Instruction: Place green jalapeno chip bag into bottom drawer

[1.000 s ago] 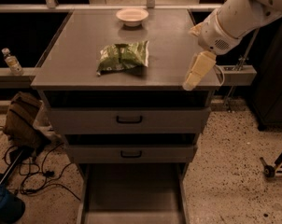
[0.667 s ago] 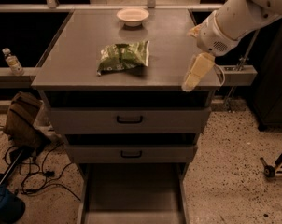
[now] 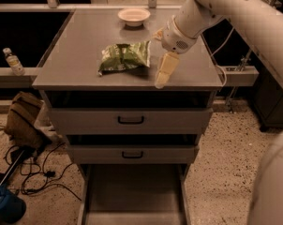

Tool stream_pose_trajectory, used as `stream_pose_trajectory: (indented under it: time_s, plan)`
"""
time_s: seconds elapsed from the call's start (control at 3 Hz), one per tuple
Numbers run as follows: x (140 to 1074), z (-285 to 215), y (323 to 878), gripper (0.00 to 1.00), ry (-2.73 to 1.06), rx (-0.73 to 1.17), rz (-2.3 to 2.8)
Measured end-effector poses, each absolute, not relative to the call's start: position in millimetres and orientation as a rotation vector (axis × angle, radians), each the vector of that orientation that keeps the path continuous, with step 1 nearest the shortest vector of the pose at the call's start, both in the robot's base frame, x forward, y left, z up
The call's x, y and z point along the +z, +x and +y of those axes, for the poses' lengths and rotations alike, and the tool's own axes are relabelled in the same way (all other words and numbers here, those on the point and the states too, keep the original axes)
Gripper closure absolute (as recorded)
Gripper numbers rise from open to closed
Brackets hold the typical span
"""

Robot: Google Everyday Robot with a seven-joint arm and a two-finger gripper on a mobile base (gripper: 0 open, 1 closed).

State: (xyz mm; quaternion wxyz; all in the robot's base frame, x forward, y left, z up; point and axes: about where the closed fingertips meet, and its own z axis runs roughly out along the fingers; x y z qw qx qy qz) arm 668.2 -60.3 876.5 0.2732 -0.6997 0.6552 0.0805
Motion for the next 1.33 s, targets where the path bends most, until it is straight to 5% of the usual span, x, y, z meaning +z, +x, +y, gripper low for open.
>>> stream_pose_trajectory:
  time_s: [1.33]
  plan:
    - [881, 30, 714, 0.0, -2.046, 0.238, 1.543]
